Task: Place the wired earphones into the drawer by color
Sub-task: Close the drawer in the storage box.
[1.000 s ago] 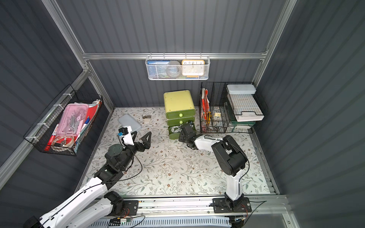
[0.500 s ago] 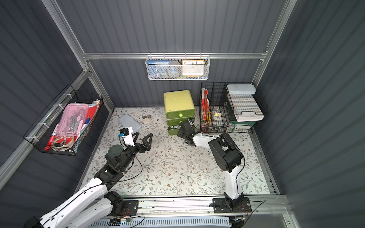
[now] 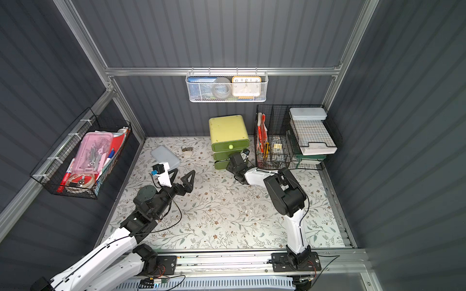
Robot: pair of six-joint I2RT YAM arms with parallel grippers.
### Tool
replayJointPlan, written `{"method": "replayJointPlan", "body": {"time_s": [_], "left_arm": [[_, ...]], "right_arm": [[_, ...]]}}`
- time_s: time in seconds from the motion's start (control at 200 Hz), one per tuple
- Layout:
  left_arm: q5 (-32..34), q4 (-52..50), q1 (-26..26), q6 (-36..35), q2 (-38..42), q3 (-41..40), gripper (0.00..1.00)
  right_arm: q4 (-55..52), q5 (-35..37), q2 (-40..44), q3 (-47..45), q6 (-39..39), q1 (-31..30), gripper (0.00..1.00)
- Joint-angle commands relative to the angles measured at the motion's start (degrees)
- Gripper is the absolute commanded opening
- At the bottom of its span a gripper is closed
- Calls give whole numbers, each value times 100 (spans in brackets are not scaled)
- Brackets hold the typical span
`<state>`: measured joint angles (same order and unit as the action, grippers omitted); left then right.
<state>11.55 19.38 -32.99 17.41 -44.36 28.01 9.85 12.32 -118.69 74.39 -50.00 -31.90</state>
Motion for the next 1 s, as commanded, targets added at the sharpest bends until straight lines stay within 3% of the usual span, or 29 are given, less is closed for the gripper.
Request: {"method": "replayJointPlan", "body": {"time_s": [0.0,0.996], "left_arm": [[-136,127,21,34,134,-142,99],[-51,-3,21,133,380,-171,99]], "right_arm": [[167,232,-156,213,-155,42,44],[791,206,-57,-130,-476,44,47]]}}
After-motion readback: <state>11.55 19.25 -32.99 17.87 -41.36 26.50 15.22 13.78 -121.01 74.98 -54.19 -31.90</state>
